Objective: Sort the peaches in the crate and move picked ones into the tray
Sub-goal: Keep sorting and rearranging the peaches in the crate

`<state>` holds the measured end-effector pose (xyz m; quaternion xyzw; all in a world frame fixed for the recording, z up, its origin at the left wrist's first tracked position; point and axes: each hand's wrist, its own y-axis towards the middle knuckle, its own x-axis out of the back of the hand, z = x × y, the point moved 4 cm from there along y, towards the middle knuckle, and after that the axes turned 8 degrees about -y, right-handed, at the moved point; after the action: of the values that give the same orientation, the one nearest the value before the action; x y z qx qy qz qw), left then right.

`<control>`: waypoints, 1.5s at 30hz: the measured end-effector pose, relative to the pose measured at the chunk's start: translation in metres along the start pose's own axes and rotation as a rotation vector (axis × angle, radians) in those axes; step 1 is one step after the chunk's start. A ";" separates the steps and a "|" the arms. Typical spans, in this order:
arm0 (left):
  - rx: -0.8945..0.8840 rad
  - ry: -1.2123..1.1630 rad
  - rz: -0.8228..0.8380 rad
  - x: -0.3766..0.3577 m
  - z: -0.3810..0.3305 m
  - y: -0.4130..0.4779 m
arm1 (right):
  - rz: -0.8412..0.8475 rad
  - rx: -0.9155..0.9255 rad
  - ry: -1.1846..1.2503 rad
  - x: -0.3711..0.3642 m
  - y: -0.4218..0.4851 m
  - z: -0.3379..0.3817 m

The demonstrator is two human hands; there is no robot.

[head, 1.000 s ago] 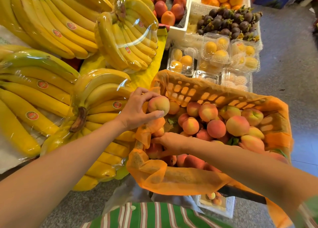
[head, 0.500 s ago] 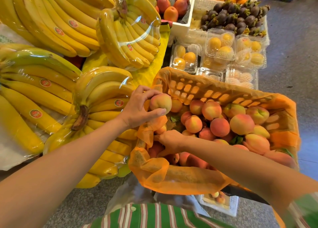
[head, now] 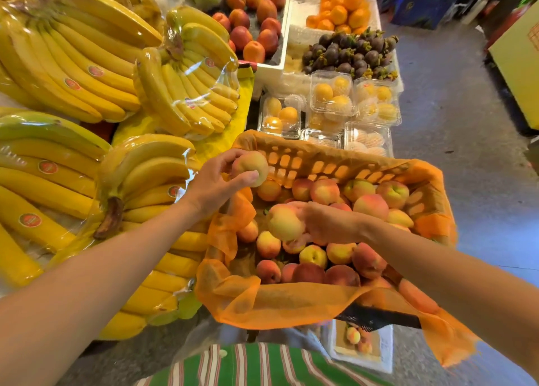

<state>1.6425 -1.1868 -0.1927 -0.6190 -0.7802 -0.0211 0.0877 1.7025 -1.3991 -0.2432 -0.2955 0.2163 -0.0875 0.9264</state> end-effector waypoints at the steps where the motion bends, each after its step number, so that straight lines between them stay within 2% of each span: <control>1: 0.000 -0.066 0.003 -0.005 -0.006 0.001 | 0.001 -0.003 0.175 -0.002 -0.006 0.002; 4: -0.001 -0.236 0.015 -0.023 -0.020 0.001 | -0.015 0.019 0.345 -0.005 -0.024 0.010; 11: 0.244 -0.558 0.134 -0.060 -0.018 0.001 | -0.006 0.029 0.328 -0.007 -0.057 0.005; 14: 0.356 -0.625 0.189 -0.071 -0.014 -0.001 | 0.002 0.113 0.280 -0.005 -0.069 0.002; 17: 0.427 -0.703 0.299 -0.080 -0.012 -0.005 | -0.106 0.201 0.144 0.003 -0.079 -0.003; 21: 0.443 -0.749 0.350 -0.085 -0.016 -0.008 | -0.276 0.190 0.029 0.013 -0.097 -0.005; 23: 0.433 -0.614 0.328 -0.087 -0.017 -0.008 | -0.355 0.181 -0.102 0.015 -0.106 -0.002; 25: 0.397 -0.366 0.333 -0.089 -0.016 -0.007 | -0.405 0.177 -0.194 0.019 -0.112 -0.001; 29: 0.290 0.323 0.507 -0.093 -0.003 -0.005 | -0.440 0.120 -0.186 0.026 -0.117 -0.008; 32: 0.286 0.632 0.606 -0.103 0.010 -0.006 | -0.451 0.083 -0.204 0.026 -0.122 -0.010; 37: 0.303 0.944 0.786 -0.132 0.030 -0.017 | -0.506 0.072 -0.343 0.027 -0.128 -0.011; 45: 0.301 1.081 0.723 -0.140 0.061 -0.021 | -0.554 0.020 -0.485 0.034 -0.127 -0.012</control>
<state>1.6462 -1.3179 -0.2739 -0.7249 -0.3644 -0.1884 0.5534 1.7228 -1.5179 -0.1898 -0.3460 -0.0985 -0.2645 0.8948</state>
